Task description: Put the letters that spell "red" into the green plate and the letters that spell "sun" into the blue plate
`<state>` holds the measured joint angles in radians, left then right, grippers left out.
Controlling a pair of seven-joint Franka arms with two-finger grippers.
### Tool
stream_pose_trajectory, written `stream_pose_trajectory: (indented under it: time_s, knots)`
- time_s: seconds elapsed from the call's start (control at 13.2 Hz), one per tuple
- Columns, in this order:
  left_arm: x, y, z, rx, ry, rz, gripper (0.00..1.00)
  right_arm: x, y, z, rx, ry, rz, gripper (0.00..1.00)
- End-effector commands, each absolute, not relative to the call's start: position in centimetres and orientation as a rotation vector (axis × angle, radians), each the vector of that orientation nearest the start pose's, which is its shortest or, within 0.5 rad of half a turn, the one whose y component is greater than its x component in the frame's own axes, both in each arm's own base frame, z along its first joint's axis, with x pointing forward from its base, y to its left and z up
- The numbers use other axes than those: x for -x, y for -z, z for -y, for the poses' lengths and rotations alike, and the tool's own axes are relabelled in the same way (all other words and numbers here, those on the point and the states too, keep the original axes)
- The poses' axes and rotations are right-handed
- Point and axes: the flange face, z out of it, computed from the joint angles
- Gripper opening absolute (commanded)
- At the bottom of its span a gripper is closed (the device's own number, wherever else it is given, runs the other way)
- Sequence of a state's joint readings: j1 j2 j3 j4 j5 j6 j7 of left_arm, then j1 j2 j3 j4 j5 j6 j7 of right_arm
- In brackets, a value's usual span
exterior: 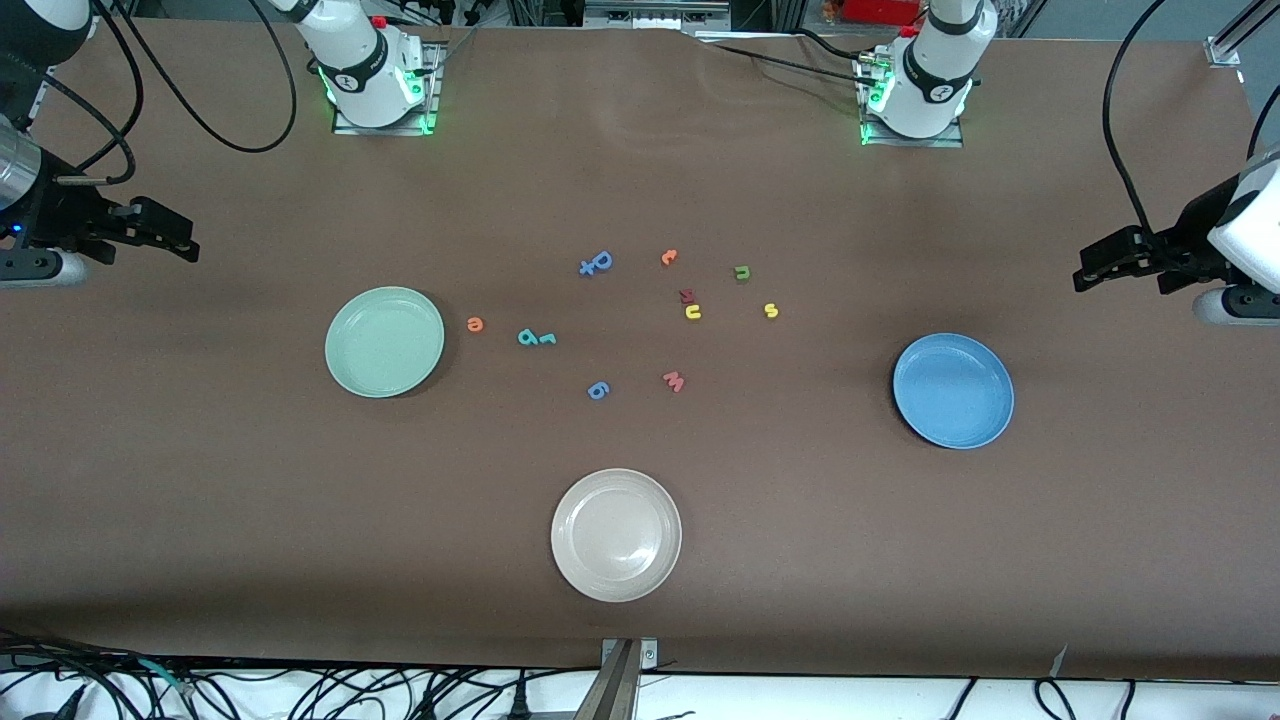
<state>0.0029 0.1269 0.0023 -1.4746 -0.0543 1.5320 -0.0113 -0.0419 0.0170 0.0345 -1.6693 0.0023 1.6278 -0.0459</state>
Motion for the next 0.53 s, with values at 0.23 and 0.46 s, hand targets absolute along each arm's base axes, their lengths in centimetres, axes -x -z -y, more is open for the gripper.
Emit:
stream_pose_trajectory:
  time_s: [0.23,0.46]
  knots:
    - [-58.75,-59.86,0.89,3.212,-0.116,-0.002,1.0,-55.89,-58.15,0.33,3.152,-0.075,0.072,1.0]
    - [-58.79,-59.77,0.83,3.215,-0.118,-0.004,1.0,-56.01,-57.89,0.39,3.148,-0.082,0.071,1.0]
